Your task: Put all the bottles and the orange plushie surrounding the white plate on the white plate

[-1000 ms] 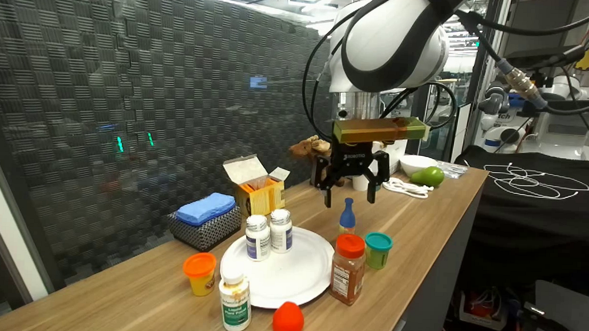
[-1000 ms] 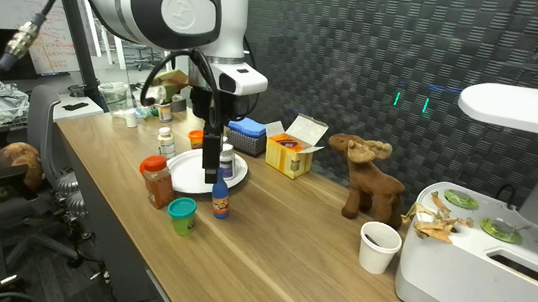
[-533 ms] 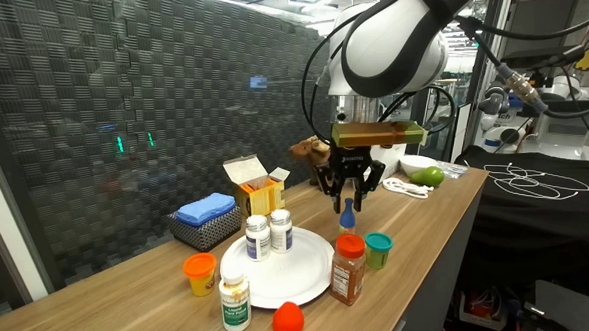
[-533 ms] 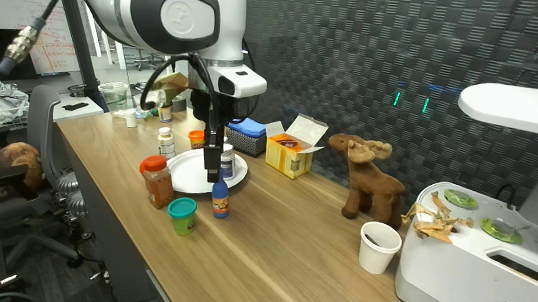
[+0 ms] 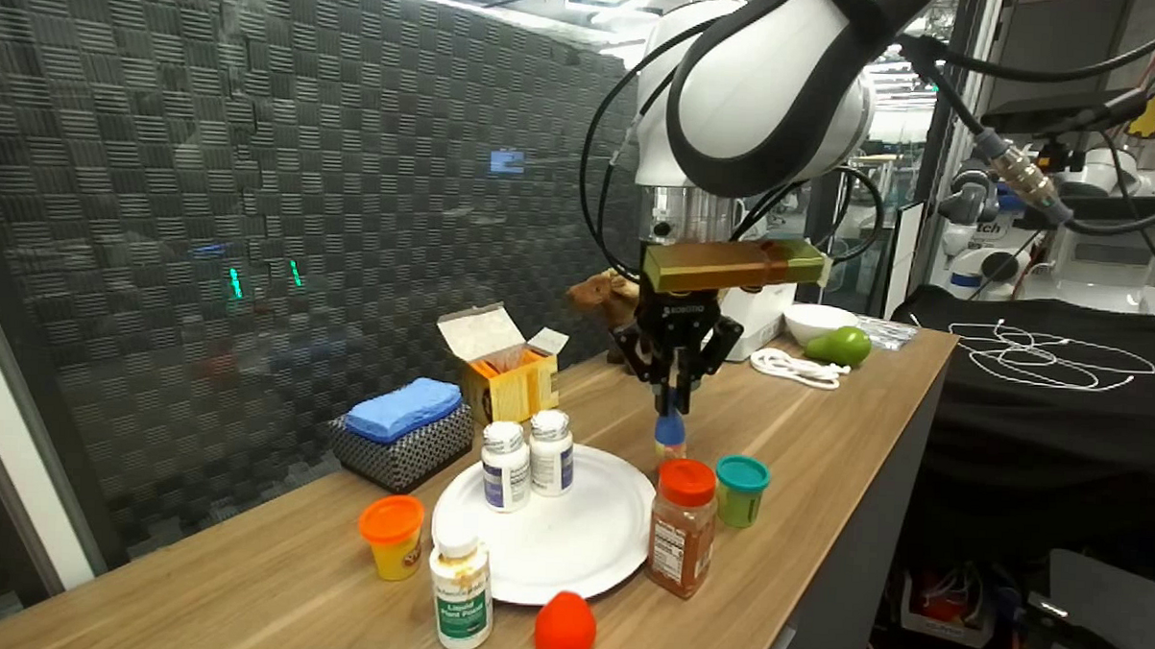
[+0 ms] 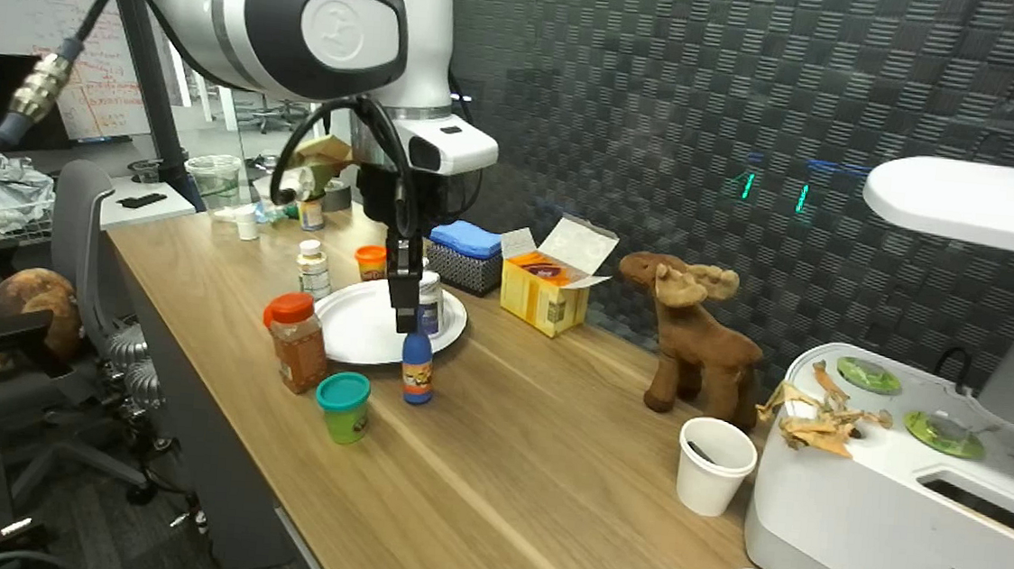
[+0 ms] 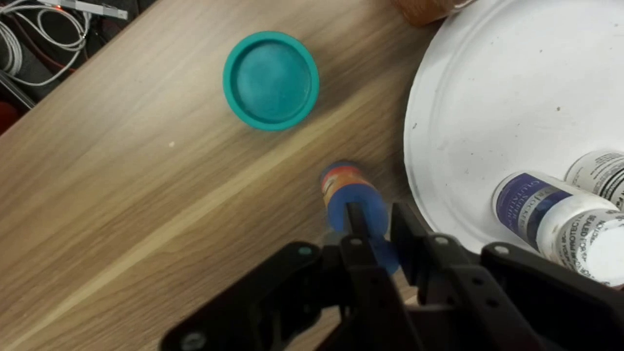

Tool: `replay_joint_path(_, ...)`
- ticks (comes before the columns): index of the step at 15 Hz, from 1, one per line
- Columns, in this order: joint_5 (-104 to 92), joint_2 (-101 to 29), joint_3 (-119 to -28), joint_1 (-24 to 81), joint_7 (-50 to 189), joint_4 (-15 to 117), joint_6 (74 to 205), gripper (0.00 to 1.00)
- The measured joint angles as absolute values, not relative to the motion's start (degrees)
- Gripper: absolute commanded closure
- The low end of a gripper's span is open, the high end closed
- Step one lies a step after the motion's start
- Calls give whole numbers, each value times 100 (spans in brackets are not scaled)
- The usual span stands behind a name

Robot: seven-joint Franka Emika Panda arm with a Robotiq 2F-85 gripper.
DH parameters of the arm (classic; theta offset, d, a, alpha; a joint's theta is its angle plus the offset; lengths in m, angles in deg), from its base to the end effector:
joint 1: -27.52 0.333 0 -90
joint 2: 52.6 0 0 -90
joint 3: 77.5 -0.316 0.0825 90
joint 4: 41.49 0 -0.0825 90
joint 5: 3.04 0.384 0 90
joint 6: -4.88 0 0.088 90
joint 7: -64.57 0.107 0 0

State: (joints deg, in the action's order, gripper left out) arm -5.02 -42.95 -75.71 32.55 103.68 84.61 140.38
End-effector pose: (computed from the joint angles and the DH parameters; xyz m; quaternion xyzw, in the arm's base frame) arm 0.5480 0.0307 0.3059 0.9551 -0.2959 0.0033 0.0145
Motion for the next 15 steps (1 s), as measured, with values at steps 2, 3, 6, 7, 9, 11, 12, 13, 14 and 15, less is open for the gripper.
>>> replay_joint_path(2, -502, -4304, -7607, 3269, 10368, 8451, 14038, 90)
replay_joint_path(3, -502, -4321, -7628, 3280, 10368, 8440, 14037, 90)
replay_joint_path(6, -504, -4503, -7720, 3328, 10380, 8397, 14024, 91)
replay_joint_path(7, -516, -4615, -7758, 3352, 10384, 8384, 14017, 91)
replay_joint_path(9, -521, -4886, -7869, 3397, 10387, 8371, 13973, 91)
replay_joint_path(11, -411, -5130, -8018, 3421, 10377, 8363, 13820, 91)
replay_joint_path(12, -344, -5207, -8091, 3427, 10374, 8362, 13720, 91)
replay_joint_path(13, -303, -5248, -8157, 3429, 10374, 8363, 13626, 91)
replay_joint_path(14, -269, -5255, -8204, 3430, 10374, 8365, 13550, 91)
replay_joint_path(15, -200, -5242, -8242, 3431, 10359, 8377, 13510, 91)
